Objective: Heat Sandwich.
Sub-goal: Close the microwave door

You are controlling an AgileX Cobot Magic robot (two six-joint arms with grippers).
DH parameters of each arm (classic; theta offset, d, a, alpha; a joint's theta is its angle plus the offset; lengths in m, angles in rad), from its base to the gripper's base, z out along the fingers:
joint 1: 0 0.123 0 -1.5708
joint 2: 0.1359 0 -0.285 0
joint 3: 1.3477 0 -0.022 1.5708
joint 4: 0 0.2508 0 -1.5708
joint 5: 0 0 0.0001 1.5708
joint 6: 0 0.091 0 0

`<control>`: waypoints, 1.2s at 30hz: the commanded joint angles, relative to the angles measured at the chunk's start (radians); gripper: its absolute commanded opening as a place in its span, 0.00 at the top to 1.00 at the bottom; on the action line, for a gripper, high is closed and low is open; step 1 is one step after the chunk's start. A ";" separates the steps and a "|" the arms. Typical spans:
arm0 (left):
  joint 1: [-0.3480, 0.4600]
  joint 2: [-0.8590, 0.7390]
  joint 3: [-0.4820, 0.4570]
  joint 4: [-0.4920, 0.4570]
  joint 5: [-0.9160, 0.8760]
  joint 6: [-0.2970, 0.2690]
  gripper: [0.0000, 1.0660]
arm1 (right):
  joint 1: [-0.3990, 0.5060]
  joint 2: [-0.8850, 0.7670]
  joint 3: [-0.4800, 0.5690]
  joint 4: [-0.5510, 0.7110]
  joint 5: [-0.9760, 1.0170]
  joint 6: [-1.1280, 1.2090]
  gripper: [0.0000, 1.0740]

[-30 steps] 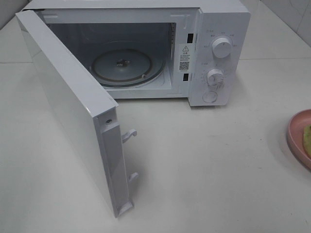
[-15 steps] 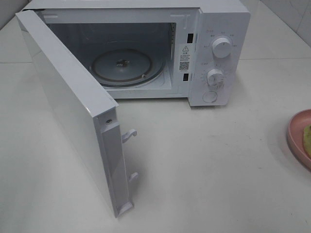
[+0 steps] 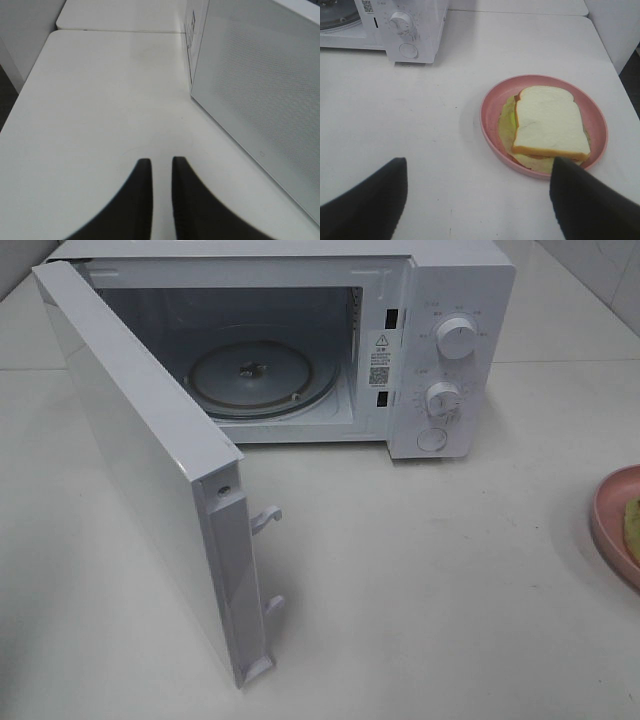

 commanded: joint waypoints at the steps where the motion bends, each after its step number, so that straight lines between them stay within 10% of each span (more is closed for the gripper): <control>1: 0.004 0.052 0.018 -0.005 -0.081 0.002 1.00 | -0.008 -0.026 0.001 -0.004 -0.004 -0.011 0.29; 14: 0.004 0.284 0.211 -0.005 -0.672 0.000 1.00 | -0.008 -0.026 0.001 -0.004 -0.004 -0.011 0.29; 36: -0.140 0.752 0.225 0.101 -1.238 -0.003 1.00 | -0.008 -0.026 0.001 -0.004 -0.004 -0.011 0.29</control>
